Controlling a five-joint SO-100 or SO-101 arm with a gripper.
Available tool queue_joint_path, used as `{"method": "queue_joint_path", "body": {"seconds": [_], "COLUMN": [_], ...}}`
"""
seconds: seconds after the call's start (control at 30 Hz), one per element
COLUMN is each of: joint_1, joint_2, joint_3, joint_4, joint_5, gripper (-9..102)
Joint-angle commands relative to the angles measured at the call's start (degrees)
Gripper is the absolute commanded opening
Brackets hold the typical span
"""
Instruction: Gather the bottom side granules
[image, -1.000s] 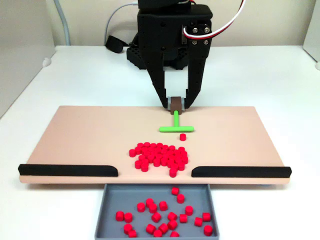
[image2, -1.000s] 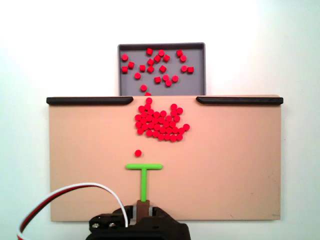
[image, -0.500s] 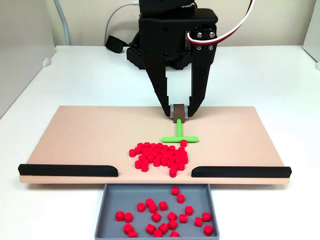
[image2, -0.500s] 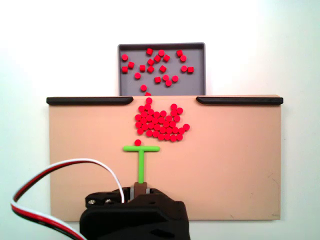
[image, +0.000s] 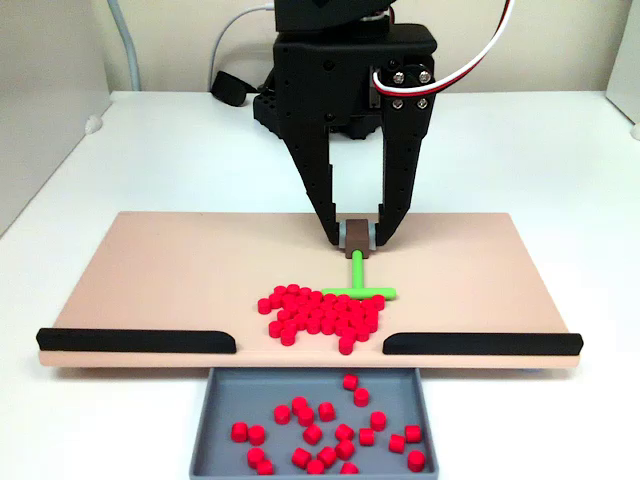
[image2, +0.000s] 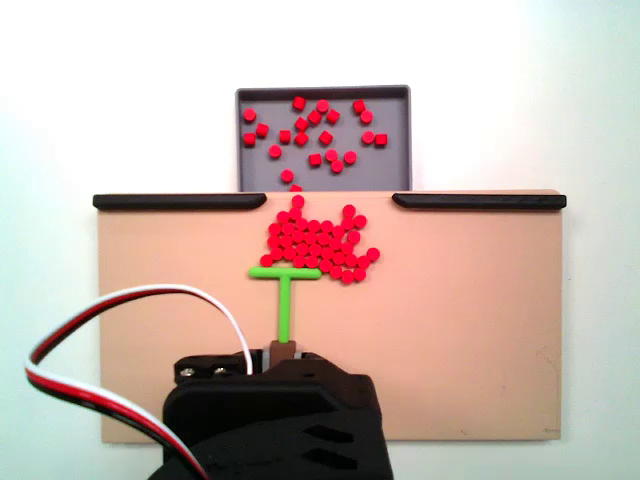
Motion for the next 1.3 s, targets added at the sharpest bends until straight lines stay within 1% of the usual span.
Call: {"method": "queue_joint_path", "body": {"seconds": [0.0, 0.23, 0.5, 0.73, 0.87, 1.07, 1.17, 1.27], "joint_1": [0.5, 0.0, -1.8, -3.5, -3.4, -0.9, 1.4, 4.3], "joint_2": [-1.4, 0.0, 3.3, 8.8, 12.4, 18.0, 20.3, 21.6], "joint_3": [-0.1, -0.1, 0.0, 0.8, 0.9, 0.2, 0.0, 0.4], "joint_4": [-0.6, 0.0, 0.5, 5.1, 9.2, 16.9, 18.8, 18.9], "joint_5": [-0.4, 0.4, 4.2, 5.7, 5.9, 0.7, -3.9, -7.4], "gripper": [0, 0, 0, 0, 0, 0, 0, 0]}}
